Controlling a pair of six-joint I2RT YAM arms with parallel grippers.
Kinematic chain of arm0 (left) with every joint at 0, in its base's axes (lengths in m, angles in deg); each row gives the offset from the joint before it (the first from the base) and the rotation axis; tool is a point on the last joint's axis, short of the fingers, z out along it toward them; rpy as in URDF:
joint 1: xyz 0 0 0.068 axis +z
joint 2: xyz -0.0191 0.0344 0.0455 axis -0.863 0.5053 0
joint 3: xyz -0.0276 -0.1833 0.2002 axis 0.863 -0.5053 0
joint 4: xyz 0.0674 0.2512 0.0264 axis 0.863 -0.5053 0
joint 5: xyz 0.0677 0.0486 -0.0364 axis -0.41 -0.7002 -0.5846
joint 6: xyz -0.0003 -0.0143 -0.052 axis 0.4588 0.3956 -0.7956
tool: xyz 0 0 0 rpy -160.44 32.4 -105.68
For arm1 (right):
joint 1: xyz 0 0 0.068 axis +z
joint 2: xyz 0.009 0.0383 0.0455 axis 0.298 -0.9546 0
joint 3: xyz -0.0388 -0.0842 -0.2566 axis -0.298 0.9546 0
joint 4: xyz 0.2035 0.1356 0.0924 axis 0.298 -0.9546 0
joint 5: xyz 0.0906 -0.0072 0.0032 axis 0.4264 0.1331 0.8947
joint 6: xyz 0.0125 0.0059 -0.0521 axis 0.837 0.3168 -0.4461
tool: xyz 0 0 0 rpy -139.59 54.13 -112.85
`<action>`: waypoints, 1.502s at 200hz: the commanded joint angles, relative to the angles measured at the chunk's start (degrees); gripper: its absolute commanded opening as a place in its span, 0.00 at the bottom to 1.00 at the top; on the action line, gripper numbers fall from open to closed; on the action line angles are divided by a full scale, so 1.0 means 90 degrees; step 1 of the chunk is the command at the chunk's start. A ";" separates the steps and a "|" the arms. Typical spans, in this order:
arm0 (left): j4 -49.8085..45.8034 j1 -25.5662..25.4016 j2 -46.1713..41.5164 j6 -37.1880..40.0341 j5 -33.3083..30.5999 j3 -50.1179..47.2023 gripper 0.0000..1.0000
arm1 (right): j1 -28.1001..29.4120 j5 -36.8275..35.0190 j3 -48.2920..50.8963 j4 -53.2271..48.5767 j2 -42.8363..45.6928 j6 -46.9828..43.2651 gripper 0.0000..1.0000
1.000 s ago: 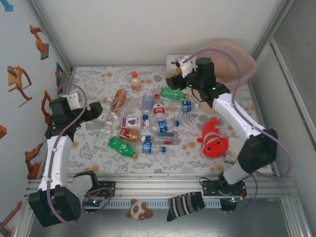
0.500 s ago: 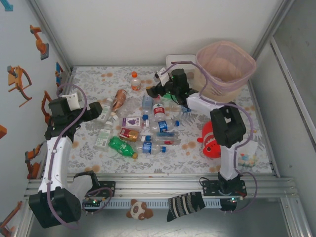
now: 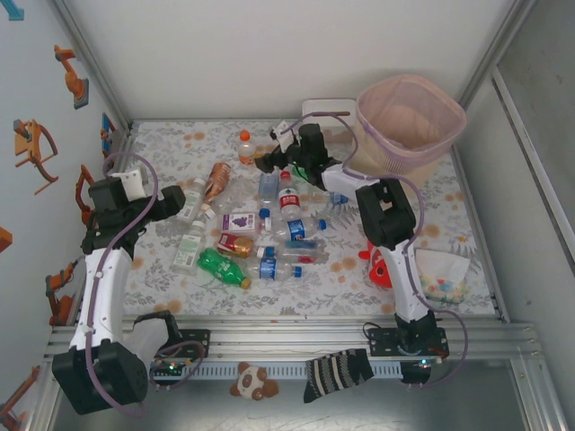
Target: Put the plastic bottles in the bin
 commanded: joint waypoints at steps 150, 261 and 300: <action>-0.0069 -0.0196 0.0037 0.0076 0.0100 -0.0020 0.95 | 0.0438 0.0185 -0.2529 -0.0595 -0.1652 -0.0051 0.77; -0.0061 -0.0236 -0.0010 0.0095 0.0091 -0.0012 0.95 | 0.0479 -0.0102 -0.1939 -0.0515 -0.0630 -0.0029 0.62; -0.0053 -0.0226 -0.0021 0.0093 0.0100 -0.0010 0.95 | 0.0476 -0.0295 -0.1133 -0.0466 0.0437 -0.0041 0.62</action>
